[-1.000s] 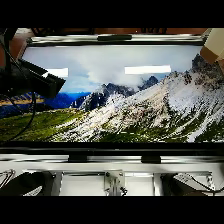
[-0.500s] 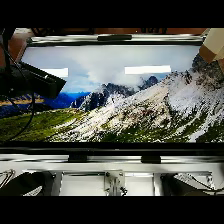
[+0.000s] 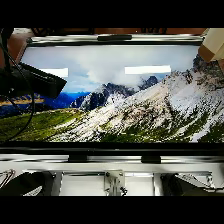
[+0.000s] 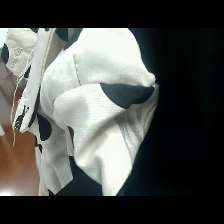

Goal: Fold the shirts.

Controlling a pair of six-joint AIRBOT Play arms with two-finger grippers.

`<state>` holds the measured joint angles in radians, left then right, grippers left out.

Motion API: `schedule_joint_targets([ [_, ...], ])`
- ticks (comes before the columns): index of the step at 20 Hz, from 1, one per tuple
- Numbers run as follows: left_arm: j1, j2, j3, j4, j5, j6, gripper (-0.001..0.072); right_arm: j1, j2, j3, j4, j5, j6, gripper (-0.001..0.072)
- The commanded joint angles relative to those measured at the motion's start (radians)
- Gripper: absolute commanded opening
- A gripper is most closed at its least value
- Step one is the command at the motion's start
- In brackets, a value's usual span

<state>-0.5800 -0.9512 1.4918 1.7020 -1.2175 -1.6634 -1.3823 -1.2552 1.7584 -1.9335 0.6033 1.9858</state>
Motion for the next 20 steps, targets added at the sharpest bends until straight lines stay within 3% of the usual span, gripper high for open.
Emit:
schedule_joint_targets([
  [1, 0.0, 0.0, 0.001, -0.001, 0.0, -0.011, 0.0705, -0.012, -0.006, 0.0, 0.097, 0.014, -0.087, 0.0043],
  [3, 0.0, 0.0, 0.001, -0.001, 0.0, -0.011, 0.0705, -0.012, -0.006, 0.0, 0.147, 0.003, -0.159, 0.0043],
  [10, 0.0, 0.0, 0.001, 0.0, 0.0, -0.011, 0.0705, -0.003, 0.018, 0.012, 0.216, -0.21, -0.166, 0.0043],
  [15, 0.0, 0.0, 0.001, -0.001, -0.021, -0.011, 0.0705, 0.014, -0.026, 0.012, 0.224, -0.089, -0.165, 0.0043],
  [20, 0.0, 0.0, 0.001, -0.013, -0.134, -0.056, 0.0703, 0.015, -0.064, 0.012, 0.216, -0.095, -0.167, 0.0043],
])
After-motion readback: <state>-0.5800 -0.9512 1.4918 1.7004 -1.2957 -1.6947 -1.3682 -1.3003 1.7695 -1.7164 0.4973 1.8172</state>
